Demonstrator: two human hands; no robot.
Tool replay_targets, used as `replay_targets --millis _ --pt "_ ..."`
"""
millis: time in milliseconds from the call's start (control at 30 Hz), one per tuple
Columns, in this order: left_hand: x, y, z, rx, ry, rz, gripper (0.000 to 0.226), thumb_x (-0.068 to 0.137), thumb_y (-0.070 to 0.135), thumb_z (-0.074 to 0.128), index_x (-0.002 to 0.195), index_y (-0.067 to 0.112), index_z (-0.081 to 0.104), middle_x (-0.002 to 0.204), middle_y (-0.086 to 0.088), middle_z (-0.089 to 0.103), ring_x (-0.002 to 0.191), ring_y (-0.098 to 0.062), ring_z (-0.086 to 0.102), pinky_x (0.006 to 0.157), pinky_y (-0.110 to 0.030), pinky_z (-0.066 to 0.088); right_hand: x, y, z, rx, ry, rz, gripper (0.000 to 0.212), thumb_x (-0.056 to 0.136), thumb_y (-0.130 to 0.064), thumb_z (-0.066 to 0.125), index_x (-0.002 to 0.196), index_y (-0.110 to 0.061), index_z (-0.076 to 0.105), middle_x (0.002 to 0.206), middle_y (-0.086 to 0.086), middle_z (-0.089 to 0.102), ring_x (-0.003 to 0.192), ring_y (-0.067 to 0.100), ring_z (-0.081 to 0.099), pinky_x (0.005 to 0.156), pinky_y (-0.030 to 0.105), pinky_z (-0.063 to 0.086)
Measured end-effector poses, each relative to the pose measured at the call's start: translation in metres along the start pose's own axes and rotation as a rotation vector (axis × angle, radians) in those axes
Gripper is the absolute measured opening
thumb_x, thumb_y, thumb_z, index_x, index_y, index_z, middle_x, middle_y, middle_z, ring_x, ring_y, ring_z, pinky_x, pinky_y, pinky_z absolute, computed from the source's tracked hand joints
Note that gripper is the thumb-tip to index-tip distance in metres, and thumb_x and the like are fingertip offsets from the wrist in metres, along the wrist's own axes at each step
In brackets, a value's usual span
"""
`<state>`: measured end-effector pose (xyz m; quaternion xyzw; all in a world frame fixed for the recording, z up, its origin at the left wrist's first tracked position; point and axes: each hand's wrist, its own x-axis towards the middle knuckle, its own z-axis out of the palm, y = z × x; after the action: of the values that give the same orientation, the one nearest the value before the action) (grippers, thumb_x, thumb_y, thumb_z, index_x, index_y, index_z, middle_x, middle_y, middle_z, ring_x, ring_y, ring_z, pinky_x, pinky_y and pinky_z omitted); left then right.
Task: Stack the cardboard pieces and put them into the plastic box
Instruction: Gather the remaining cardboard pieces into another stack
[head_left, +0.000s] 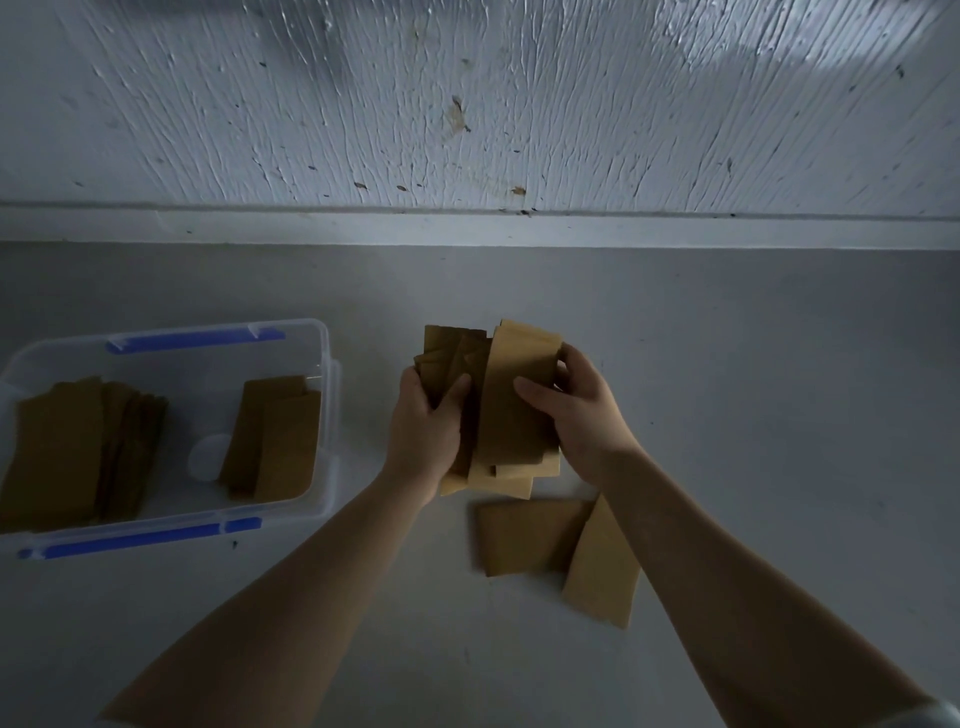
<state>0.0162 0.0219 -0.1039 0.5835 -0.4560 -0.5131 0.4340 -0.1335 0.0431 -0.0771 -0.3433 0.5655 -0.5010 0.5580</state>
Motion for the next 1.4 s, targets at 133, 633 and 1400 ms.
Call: replay_targets --millis 133,633,1400 --pt "0.000 0.005 0.008 0.187 0.231 0.118 0.032 0.094 0.028 0.053 0.114 0.004 0.048 0.095 -0.002 0.055 0.082 -0.015 0.053 0.058 -0.009 0.038 0.006 0.002 -0.002 0.030 0.073 0.029 0.032 0.089 -0.011 0.061 0.119 -0.018 0.050 0.105 -0.001 0.061 0.095 0.017 0.060 0.081 0.036 0.054" --pt "0.011 -0.003 0.008 -0.043 0.058 0.067 0.010 0.101 0.024 0.037 0.098 0.016 0.043 0.084 0.003 0.049 0.077 -0.017 0.051 0.069 -0.032 0.042 0.013 -0.011 -0.005 0.013 0.013 -0.135 0.030 0.089 -0.007 0.059 0.119 -0.007 0.053 0.099 0.005 0.059 0.096 0.022 0.057 0.087 0.044 0.051" --pt "-0.001 -0.026 0.010 -0.242 -0.343 0.377 0.091 0.074 0.055 0.070 0.131 0.006 0.018 0.130 -0.001 0.051 0.118 -0.007 0.054 0.095 -0.024 0.045 0.003 0.037 0.016 -0.130 -0.138 -0.266 0.099 0.062 0.001 0.072 0.142 -0.023 0.019 0.129 0.008 0.050 0.119 0.023 0.056 0.100 0.047 0.048"
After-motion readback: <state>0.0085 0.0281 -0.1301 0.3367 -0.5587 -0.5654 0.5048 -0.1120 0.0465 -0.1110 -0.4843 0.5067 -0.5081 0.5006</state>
